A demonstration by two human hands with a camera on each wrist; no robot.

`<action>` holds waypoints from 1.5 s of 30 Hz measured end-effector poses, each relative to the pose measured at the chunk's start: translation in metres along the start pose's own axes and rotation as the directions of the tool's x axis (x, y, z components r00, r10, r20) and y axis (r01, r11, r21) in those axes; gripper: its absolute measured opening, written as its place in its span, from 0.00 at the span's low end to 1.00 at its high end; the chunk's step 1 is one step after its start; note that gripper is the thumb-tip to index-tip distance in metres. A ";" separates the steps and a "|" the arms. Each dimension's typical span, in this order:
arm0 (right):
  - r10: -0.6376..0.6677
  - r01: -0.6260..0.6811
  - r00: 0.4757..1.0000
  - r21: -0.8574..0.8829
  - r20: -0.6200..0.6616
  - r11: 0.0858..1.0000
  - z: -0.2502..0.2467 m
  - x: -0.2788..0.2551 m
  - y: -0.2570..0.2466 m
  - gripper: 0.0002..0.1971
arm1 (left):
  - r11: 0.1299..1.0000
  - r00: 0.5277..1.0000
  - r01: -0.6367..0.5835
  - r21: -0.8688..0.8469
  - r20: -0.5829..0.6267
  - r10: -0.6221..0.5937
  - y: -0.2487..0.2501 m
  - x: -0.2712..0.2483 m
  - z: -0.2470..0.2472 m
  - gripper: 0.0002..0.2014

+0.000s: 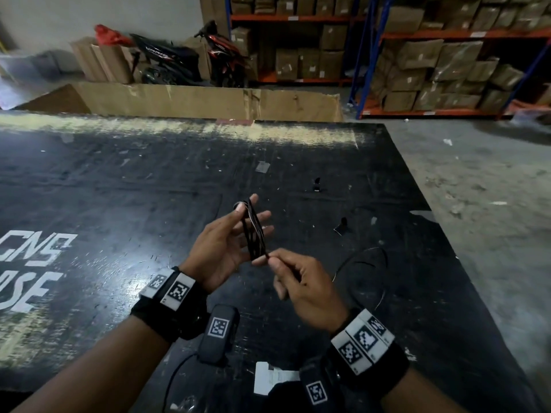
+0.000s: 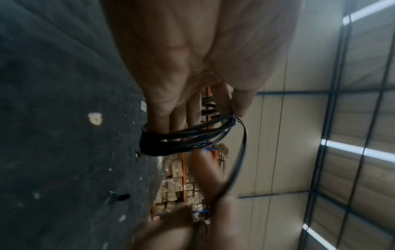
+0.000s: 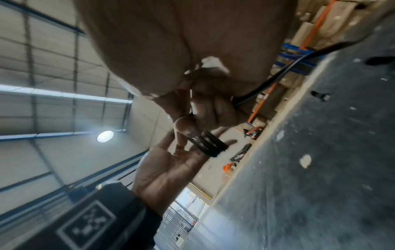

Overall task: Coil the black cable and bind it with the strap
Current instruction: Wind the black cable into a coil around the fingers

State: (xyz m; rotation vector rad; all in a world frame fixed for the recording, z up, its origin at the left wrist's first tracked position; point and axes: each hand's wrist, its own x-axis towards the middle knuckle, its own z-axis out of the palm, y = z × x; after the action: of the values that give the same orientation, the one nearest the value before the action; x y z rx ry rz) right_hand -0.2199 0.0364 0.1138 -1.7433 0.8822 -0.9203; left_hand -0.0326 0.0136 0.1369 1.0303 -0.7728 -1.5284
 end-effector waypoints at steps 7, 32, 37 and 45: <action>0.212 -0.222 0.968 0.057 0.135 0.973 -0.013 0.010 0.033 0.20 | 0.972 0.950 0.045 -0.230 0.311 0.030 0.023 -0.011 0.013 0.19; -0.010 0.038 0.997 -0.403 0.071 0.915 -0.046 0.015 -0.037 0.10 | 0.940 0.977 0.037 0.340 0.184 -0.105 -0.021 -0.024 0.001 0.21; 0.037 -0.036 0.999 -0.139 0.004 0.990 -0.023 -0.011 -0.014 0.12 | 0.995 0.993 0.036 0.096 0.108 -0.047 -0.014 -0.013 0.007 0.21; 0.179 -0.190 0.982 0.273 0.066 0.943 -0.015 -0.016 0.010 0.15 | 0.999 0.988 0.032 -0.019 0.152 -0.029 0.008 -0.002 0.014 0.21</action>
State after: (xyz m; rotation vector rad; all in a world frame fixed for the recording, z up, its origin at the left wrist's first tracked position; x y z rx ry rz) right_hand -0.2418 0.0410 0.1054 -1.4080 0.8306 -0.8381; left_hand -0.0421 0.0136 0.1509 0.9214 -0.8474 -1.6526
